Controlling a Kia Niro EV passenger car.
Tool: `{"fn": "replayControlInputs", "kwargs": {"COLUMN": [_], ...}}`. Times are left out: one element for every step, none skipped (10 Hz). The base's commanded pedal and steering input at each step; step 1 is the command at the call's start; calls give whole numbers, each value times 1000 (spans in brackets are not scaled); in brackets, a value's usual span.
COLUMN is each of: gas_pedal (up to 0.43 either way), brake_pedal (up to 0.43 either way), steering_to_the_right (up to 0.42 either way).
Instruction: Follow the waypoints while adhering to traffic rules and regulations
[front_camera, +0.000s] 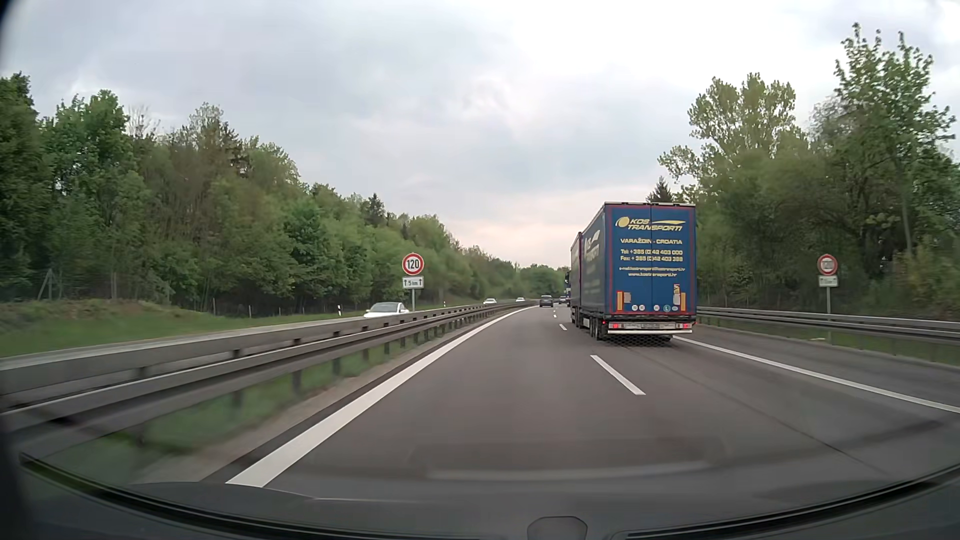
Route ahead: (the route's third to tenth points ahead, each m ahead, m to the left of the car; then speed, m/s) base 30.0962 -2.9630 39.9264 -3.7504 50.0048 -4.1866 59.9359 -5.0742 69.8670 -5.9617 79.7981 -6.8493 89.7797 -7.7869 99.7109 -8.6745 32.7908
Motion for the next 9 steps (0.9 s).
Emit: {"fn": "replayControlInputs", "kwargs": {"gas_pedal": [177,177,177,177,177,177,177,177,177], "brake_pedal": [0,0,0,0,0,0,0,0,0], "steering_to_the_right": [7,7,7,8,9,9,10,10,10]}}
